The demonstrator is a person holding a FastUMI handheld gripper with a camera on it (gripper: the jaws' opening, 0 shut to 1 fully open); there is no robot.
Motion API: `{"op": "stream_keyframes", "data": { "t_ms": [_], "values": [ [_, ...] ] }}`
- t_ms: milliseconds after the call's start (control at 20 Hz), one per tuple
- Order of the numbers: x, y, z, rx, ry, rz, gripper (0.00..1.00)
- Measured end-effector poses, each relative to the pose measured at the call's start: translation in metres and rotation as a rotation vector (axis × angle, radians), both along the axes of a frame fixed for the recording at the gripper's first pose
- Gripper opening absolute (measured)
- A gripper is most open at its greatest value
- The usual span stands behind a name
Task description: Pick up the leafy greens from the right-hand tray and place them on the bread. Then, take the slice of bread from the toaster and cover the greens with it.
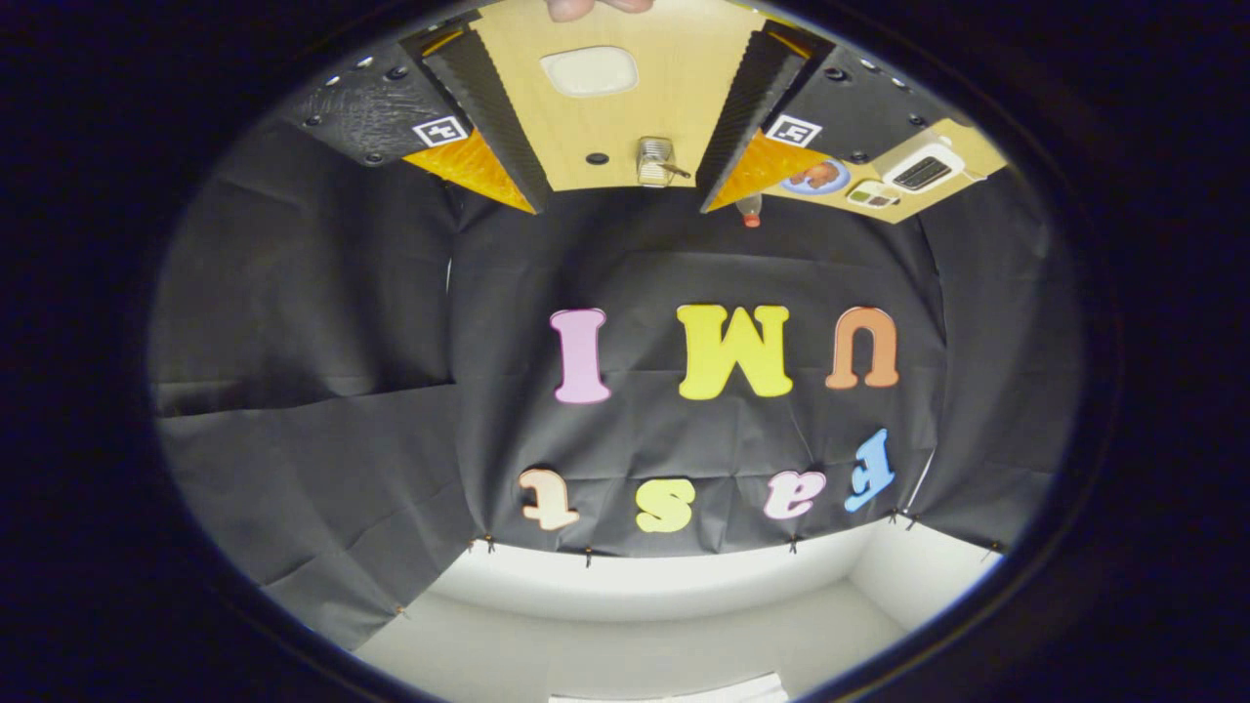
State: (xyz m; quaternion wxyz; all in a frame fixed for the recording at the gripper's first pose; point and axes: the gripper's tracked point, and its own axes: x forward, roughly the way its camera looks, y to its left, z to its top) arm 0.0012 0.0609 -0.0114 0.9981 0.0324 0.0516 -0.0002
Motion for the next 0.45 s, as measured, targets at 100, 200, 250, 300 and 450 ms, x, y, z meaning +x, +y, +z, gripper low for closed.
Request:
{"op": "stream_keyframes", "data": {
  "t_ms": [100, 200, 250, 300, 450],
  "values": [
    [-0.003, 0.008, 0.003, 0.001, -0.006, -0.001, 0.94],
    [-0.003, 0.017, 0.004, -0.008, -0.003, 0.002, 0.94],
    [-0.004, 0.02, 0.003, -0.012, -0.002, 0.004, 0.94],
    [-0.004, 0.024, 0.005, -0.013, -0.002, 0.005, 0.95],
    [-0.005, 0.038, 0.01, -0.019, -0.008, 0.018, 0.94]
  ]
}}
